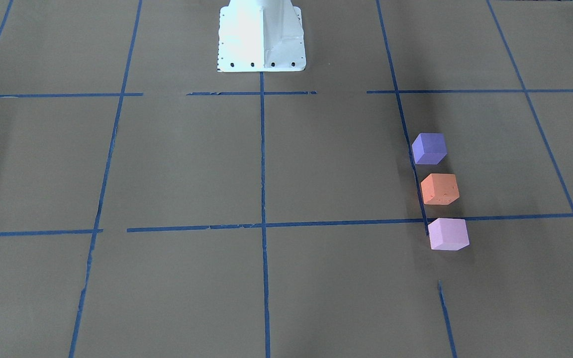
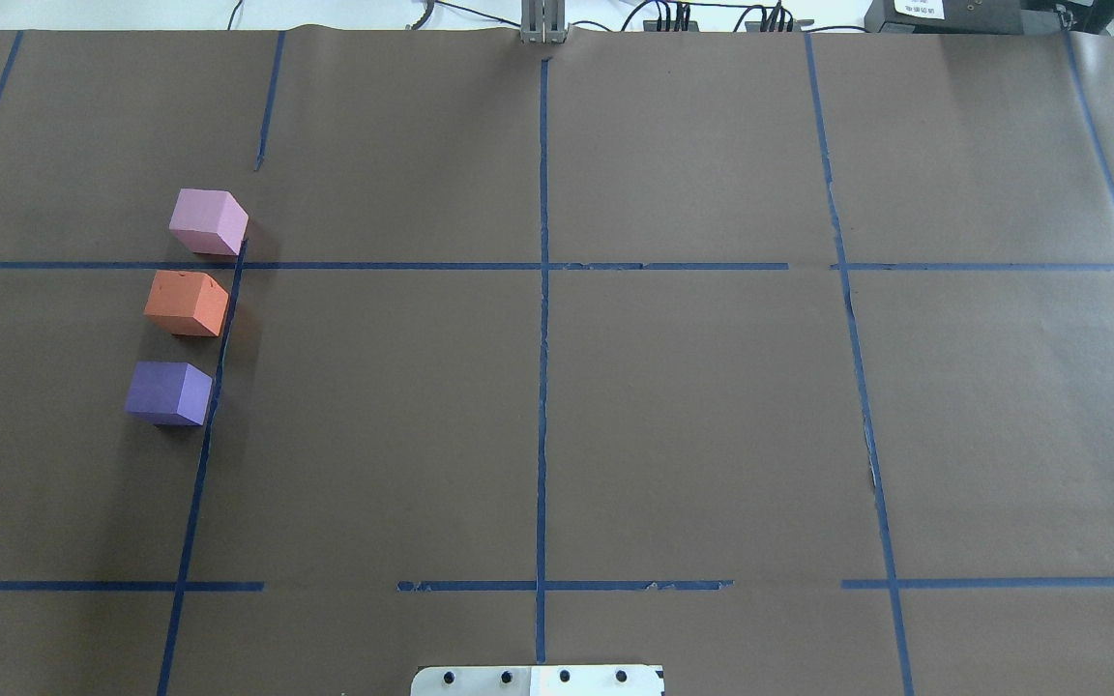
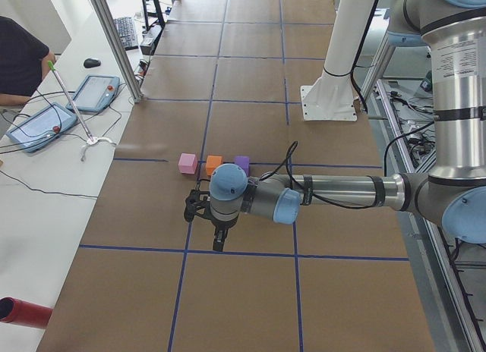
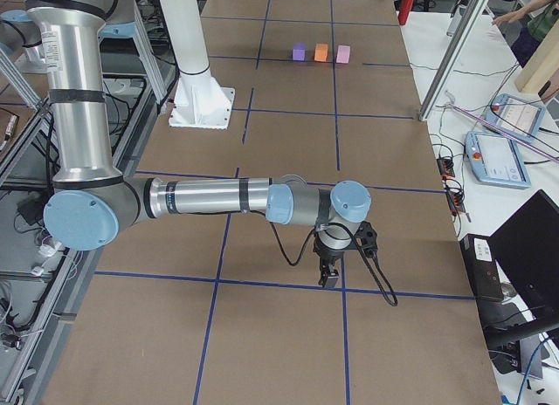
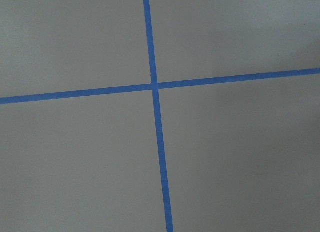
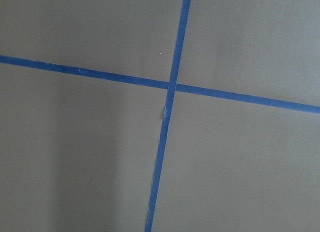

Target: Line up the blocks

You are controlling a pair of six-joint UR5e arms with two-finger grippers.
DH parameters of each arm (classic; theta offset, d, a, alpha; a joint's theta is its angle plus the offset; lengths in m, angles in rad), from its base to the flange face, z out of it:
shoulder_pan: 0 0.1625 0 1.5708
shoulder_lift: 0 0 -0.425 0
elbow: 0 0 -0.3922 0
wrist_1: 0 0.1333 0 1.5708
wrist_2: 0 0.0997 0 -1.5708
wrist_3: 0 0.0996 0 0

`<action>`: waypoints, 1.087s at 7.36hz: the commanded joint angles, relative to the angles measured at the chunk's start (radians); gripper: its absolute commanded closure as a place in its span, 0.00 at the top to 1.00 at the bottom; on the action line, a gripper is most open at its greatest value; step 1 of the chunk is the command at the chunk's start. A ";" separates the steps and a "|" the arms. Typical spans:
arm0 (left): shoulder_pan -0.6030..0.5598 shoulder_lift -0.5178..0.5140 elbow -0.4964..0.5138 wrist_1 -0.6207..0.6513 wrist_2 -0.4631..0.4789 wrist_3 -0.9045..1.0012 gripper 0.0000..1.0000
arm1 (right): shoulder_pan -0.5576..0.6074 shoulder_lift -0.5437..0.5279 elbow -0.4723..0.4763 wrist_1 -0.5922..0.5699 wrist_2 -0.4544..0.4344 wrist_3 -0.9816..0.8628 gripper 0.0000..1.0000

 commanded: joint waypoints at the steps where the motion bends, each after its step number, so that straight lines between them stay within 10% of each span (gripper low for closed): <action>1: -0.044 -0.010 -0.024 0.154 0.000 0.019 1.00 | 0.000 0.000 0.000 0.000 0.000 0.000 1.00; 8: -0.089 -0.053 -0.024 0.219 0.117 0.172 1.00 | 0.000 0.000 0.000 0.000 0.000 0.000 1.00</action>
